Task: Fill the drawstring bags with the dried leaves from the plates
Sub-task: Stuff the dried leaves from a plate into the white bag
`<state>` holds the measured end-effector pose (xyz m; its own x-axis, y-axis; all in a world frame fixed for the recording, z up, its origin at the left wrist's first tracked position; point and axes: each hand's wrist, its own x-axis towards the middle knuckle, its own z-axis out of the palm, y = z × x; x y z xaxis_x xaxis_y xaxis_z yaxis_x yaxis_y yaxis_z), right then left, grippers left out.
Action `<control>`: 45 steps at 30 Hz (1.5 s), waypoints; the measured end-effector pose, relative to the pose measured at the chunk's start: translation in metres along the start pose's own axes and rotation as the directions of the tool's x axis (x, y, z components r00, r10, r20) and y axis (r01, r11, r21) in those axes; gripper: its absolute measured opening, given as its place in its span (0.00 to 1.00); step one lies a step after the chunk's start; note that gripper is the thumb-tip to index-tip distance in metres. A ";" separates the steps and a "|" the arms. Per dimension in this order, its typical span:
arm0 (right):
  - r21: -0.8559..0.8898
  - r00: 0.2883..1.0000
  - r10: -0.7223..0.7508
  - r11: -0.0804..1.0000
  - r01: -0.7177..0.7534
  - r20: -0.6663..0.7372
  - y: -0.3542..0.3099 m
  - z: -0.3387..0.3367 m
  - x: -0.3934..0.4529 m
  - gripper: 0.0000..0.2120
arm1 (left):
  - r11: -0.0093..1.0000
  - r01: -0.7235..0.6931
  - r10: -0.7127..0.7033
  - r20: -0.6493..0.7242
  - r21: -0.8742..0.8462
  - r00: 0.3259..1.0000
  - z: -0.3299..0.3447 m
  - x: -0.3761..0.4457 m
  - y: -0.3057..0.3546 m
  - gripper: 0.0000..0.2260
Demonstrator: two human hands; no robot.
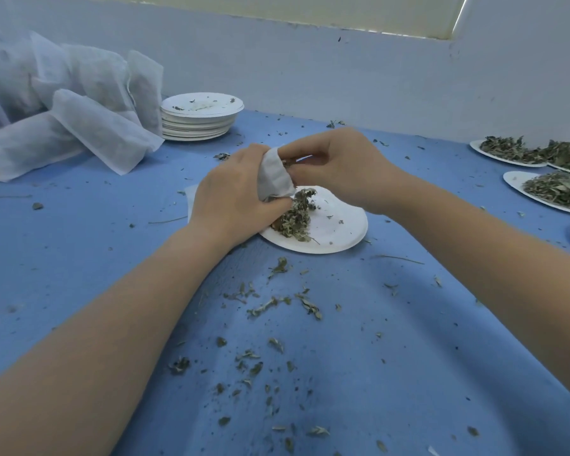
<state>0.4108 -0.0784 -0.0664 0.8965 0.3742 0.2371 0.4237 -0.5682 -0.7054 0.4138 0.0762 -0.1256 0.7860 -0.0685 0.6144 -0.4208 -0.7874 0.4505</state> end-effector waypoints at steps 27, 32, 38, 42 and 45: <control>-0.276 0.989 -0.072 0.955 0.106 0.128 -0.005 -0.007 0.009 0.10 | 0.994 -0.071 0.068 0.033 0.082 0.997 -0.004 0.004 0.000 0.25; -0.072 0.985 -0.115 0.989 0.125 0.132 -0.002 -0.020 0.008 0.11 | 0.995 -0.020 0.018 0.018 0.098 1.000 -0.007 0.006 -0.006 0.25; 0.132 0.998 0.014 0.991 -0.006 -0.058 0.017 -0.018 0.013 0.07 | 0.996 0.002 0.000 -0.019 0.093 1.000 -0.010 0.004 -0.013 0.22; -0.383 0.972 0.156 0.920 -0.078 0.175 0.027 -0.010 0.012 0.20 | 0.996 0.055 -0.051 -0.051 0.072 0.997 -0.012 0.004 -0.018 0.21; -0.502 0.912 0.213 0.865 -0.010 0.349 0.029 -0.005 0.007 0.25 | 0.994 0.049 -0.046 -0.032 0.102 0.998 -0.012 0.004 -0.020 0.20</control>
<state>0.4297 -0.0961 -0.0824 0.8632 0.4762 -0.1673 0.4223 -0.8630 -0.2773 0.4198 0.0987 -0.1239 0.7896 -0.0123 0.6135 -0.3334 -0.8480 0.4121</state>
